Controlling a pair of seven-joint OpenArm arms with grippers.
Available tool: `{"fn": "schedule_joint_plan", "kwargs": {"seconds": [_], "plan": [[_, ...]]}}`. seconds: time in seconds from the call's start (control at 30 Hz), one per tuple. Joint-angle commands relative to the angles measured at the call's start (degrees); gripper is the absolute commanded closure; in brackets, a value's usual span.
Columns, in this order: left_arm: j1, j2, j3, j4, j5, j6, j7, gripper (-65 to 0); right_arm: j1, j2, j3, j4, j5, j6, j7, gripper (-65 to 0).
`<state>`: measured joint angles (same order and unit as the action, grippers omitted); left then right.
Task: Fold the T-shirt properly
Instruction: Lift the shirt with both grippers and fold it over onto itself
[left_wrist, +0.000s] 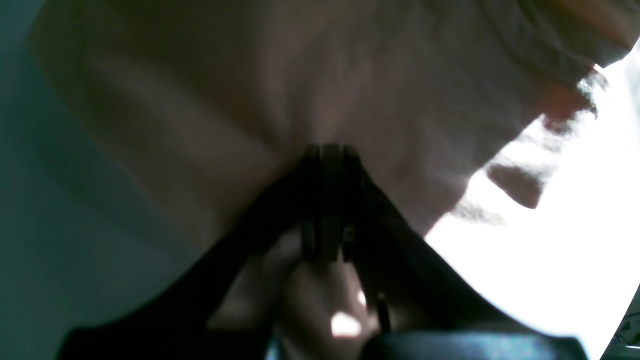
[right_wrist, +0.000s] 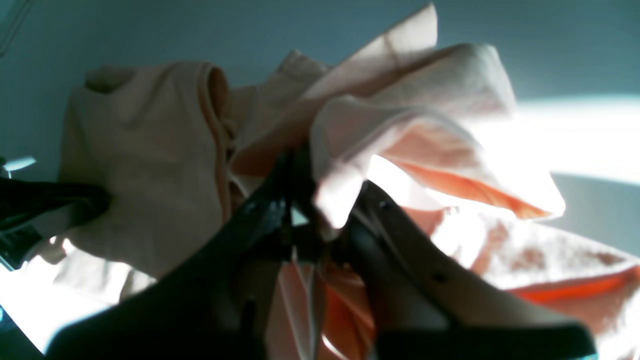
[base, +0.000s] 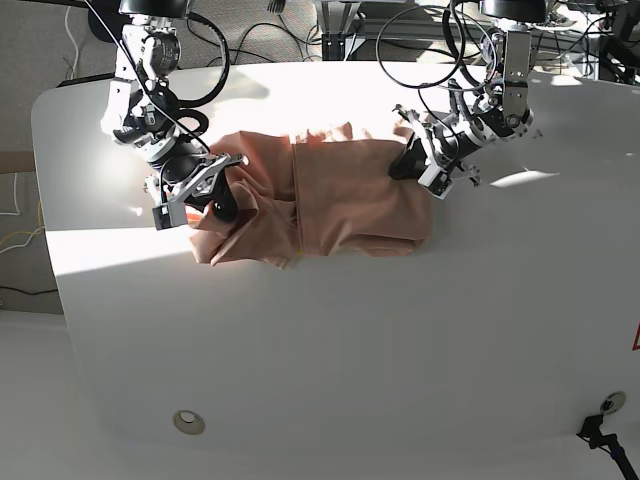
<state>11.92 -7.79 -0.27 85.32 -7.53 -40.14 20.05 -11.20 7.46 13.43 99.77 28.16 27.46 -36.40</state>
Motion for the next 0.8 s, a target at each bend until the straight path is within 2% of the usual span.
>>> {"fn": "schedule_joint_plan", "kwargs": {"seconds": [0.0,0.23,0.43,0.6,0.77], "plan": [[-0.19,-0.25,-0.12,0.26,1.07,0.14,1.35,0.0,-0.18,0.32,-3.72,5.68,0.72,-1.92,1.28,0.0],[-0.19,-0.25,-0.03,0.26,1.07,0.14,1.35,0.0,-0.53,0.23,-19.72,10.43,0.89,-7.81,1.28,0.0],[-0.19,-0.25,-0.03,0.26,1.07,0.14,1.44,0.0,2.10,-3.73,-30.27,8.41,0.54,-10.54,1.28,0.0],[-0.19,-0.16,-0.03,0.44,1.07,0.14,1.44,0.0,5.00,-5.93,-35.10,5.51,0.54,-12.91,1.28,0.0],[-0.27,-0.08,-0.03,0.62,1.07,0.14,1.44,0.0,5.88,-6.28,-35.54,5.07,0.54,-12.91,1.28,0.0]]}}
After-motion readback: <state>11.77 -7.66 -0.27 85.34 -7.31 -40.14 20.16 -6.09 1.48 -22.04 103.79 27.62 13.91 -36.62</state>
